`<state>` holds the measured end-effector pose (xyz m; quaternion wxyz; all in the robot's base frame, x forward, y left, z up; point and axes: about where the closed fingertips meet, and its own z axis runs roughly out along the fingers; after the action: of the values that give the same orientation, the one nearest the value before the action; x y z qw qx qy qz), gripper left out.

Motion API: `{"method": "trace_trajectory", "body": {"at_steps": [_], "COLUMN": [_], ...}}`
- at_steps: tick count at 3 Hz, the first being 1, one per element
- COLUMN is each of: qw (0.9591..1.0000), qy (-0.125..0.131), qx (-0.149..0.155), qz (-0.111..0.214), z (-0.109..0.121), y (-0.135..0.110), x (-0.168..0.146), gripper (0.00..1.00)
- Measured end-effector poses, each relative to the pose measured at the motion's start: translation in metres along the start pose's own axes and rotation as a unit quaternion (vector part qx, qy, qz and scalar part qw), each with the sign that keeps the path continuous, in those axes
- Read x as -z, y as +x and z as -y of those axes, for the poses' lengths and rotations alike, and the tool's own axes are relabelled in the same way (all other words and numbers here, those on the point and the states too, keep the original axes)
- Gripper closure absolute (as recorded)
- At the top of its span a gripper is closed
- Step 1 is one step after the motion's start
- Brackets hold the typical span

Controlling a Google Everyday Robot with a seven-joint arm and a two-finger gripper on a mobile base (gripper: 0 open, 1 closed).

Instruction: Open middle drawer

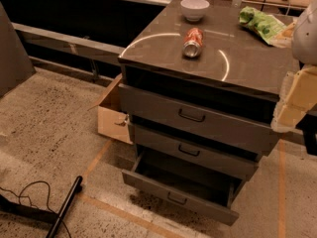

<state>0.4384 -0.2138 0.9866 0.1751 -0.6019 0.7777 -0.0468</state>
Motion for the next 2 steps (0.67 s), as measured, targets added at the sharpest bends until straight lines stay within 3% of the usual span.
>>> {"method": "trace_trajectory", "body": {"at_steps": [2], "qw": [0.9999], "qy": [0.006], "qx": [0.002], "qz": [0.01], "z": [-0.004], "y": [-0.001], "x": [-0.011], "gripper": [0.0]}}
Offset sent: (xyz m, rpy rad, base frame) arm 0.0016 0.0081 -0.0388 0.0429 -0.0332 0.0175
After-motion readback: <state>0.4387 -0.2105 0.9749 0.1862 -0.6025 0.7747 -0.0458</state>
